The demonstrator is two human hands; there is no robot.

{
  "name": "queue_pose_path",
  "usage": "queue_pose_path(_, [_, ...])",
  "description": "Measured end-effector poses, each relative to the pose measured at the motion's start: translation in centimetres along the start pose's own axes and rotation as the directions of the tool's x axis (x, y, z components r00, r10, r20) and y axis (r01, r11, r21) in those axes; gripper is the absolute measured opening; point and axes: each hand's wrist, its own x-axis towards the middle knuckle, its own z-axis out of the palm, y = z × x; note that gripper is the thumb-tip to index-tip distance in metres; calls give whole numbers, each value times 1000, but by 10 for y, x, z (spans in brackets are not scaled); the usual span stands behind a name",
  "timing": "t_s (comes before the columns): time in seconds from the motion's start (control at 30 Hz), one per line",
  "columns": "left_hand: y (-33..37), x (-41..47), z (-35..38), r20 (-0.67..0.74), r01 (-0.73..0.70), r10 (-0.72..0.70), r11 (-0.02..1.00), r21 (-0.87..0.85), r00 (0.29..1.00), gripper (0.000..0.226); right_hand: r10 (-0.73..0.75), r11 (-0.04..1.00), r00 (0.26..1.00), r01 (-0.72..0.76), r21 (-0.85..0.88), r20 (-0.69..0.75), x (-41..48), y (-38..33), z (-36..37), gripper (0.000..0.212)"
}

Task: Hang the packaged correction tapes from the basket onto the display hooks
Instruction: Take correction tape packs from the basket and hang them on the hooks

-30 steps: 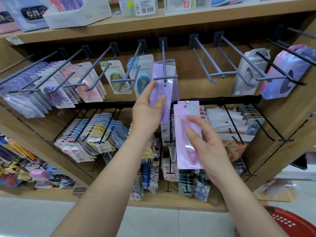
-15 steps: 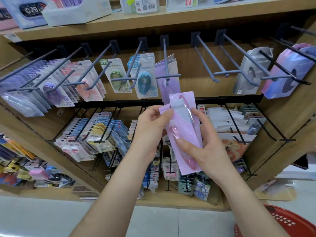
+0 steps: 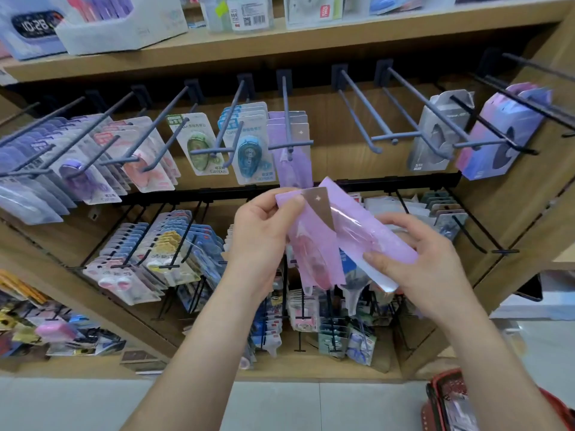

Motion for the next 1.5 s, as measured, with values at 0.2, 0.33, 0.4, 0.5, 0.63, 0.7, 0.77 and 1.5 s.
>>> queue_pose_path(0.2, [-2, -3, 2, 306, -202, 87, 908, 367, 948, 25, -55, 989, 998, 55, -139, 9, 4, -20, -27, 26])
queue_pose_path(0.33, [-9, -10, -5, 302, -314, 184, 824, 472, 935, 22, -107, 954, 989, 132, -269, 105, 8, -36, -38, 29])
queue_pose_path(0.4, [-11, -11, -11, 290, -322, 201, 822, 470, 936, 15, -139, 934, 979, 180, -309, 150, 9, -43, -42, 33])
queue_pose_path(0.5, [-13, -11, -23, 253, -271, 174, 864, 425, 952, 11, -160, 980, 980, 172, -98, 122, 11, -50, -45, 35])
queue_pose_path(0.63, [-16, -21, -28, 286, -120, 17, 930, 347, 958, 18, -153, 961, 987, 159, 224, -42, 22, -44, -37, 19])
queue_pose_path(0.7, [-23, -28, -25, 296, -98, -12, 930, 354, 955, 18, -121, 951, 986, 149, 271, -117, 25, -42, -27, 22])
queue_pose_path(0.77, [-29, -34, -22, 292, -57, -45, 941, 332, 955, 15, -102, 937, 984, 145, 318, -147, 26, -44, -18, 22])
queue_pose_path(1.5, [-28, -50, 3, 281, 6, -113, 934, 357, 953, 15, -107, 902, 922, 247, 353, -372, 52, -59, 13, 13])
